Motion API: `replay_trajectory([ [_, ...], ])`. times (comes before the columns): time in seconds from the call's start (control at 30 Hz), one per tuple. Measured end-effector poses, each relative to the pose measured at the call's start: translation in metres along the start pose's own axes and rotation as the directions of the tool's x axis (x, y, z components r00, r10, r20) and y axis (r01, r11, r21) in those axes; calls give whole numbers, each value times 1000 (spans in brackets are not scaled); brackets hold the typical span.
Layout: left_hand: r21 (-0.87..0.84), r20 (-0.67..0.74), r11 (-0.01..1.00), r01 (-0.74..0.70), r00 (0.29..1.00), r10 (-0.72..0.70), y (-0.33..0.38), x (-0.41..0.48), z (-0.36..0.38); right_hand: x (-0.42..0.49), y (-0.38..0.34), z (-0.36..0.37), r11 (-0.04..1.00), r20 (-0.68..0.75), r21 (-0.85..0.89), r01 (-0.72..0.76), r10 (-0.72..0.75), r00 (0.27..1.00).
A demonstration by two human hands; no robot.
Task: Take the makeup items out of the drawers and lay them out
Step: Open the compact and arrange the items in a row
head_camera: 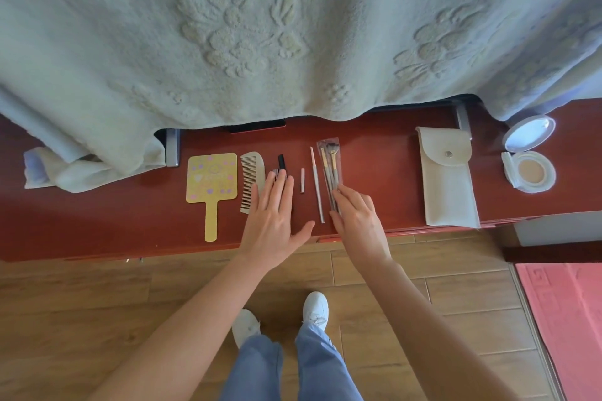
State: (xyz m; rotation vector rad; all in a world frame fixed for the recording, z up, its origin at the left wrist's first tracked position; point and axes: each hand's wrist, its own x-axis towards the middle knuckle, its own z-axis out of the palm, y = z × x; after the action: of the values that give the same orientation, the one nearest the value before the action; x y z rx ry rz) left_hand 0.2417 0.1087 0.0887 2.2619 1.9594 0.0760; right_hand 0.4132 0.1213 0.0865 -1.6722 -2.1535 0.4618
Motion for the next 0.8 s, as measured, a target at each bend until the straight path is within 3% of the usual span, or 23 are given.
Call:
replay_trajectory([
  [0.2,52,10,990,-128,992,128,-4,12,3,-1,3,-12,999,-39,30,-17,18,999],
  [0.4,-42,-38,992,-121,992,119,12,15,3,-4,55,-60,976,-200,-14,-219,212,957],
  [0.6,-194,-99,949,-250,967,234,80,44,-6,-15,99,-92,926,-169,-62,-373,358,918],
  [0.8,-228,-47,907,-353,935,352,163,84,2,-15,132,-114,861,-135,4,-509,505,853],
])
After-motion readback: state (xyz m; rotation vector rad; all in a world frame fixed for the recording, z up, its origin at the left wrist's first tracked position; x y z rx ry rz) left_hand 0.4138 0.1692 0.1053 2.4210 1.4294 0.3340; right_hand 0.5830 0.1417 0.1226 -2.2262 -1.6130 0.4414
